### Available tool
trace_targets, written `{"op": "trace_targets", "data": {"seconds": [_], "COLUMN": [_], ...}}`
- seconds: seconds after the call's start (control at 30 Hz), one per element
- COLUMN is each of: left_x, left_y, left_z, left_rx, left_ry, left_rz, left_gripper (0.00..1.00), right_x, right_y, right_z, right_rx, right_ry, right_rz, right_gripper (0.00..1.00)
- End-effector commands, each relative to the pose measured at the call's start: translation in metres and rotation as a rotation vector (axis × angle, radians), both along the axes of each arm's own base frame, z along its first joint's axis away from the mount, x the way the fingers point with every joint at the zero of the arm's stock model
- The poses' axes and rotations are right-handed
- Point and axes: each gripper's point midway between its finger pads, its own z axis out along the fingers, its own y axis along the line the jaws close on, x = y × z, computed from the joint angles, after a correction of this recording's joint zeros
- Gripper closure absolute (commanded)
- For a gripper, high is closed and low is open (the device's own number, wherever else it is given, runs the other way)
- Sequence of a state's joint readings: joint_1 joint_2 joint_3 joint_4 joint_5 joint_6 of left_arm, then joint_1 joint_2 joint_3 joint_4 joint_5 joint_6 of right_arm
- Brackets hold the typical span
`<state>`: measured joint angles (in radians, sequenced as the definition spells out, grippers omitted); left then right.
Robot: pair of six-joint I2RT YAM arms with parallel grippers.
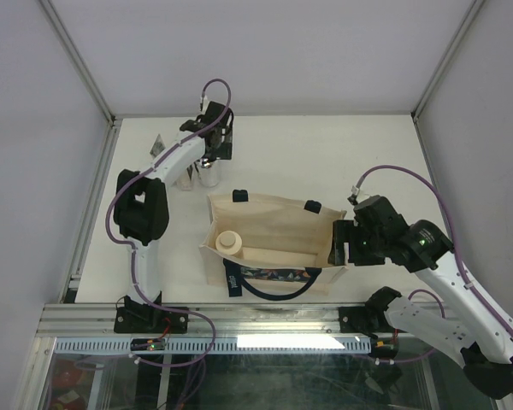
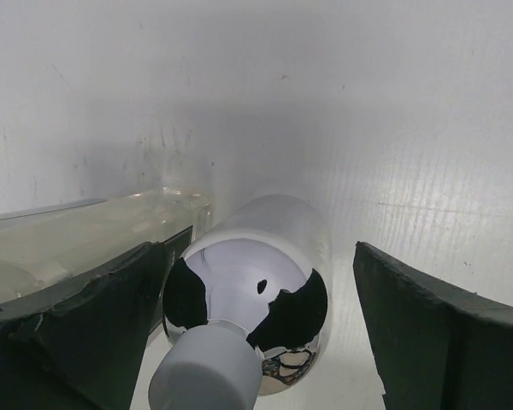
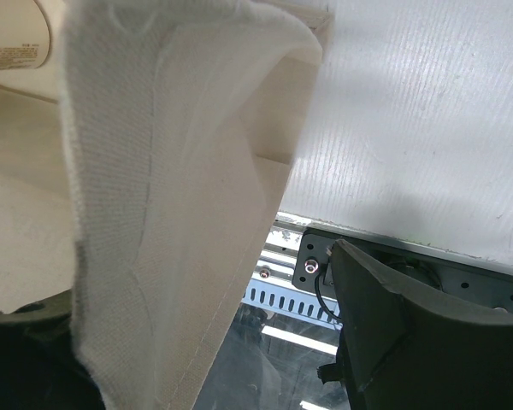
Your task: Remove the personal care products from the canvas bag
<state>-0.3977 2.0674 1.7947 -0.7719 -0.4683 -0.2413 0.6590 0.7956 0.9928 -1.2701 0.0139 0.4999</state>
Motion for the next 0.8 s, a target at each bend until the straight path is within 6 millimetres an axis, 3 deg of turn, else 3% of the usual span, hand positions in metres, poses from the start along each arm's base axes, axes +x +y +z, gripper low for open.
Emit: {"op": "trace_targets", "data": {"seconds": [0.0, 0.17, 0.23, 0.37, 0.5, 0.63, 0.77], "left_x": [0.019, 0.014, 0.011, -0.011, -0.056, -0.106, -0.157], "left_y": [-0.001, -0.014, -0.025, -0.045, -0.071, -0.093, -0.100], "left_z": [0.072, 0.113, 0.151, 0.204, 0.249, 0.260, 0.281], "left_rx": [-0.060, -0.142, -0.208, -0.299, -0.388, -0.448, -0.546], "left_ry": [-0.181, -0.239, -0.308, -0.390, -0.450, -0.446, -0.475], "left_rz": [-0.004, -0.054, -0.092, -0.181, -0.298, -0.404, -0.479], "left_gripper": [0.05, 0.05, 0.05, 0.05, 0.04, 0.04, 0.05], "right_x": [0.004, 0.004, 0.004, 0.004, 0.002, 0.000, 0.001], "right_y": [0.001, 0.001, 0.001, 0.003, 0.006, 0.009, 0.011], "right_z": [0.007, 0.010, 0.010, 0.011, 0.014, 0.022, 0.028], "right_rx": [0.017, 0.020, 0.023, 0.029, 0.049, 0.090, 0.107], "right_ry": [-0.036, -0.040, -0.041, -0.040, -0.038, -0.053, -0.070], "right_rz": [-0.008, -0.008, -0.008, -0.003, 0.007, 0.010, 0.014], "right_gripper": [0.25, 0.25, 0.25, 0.25, 0.25, 0.24, 0.23]}}
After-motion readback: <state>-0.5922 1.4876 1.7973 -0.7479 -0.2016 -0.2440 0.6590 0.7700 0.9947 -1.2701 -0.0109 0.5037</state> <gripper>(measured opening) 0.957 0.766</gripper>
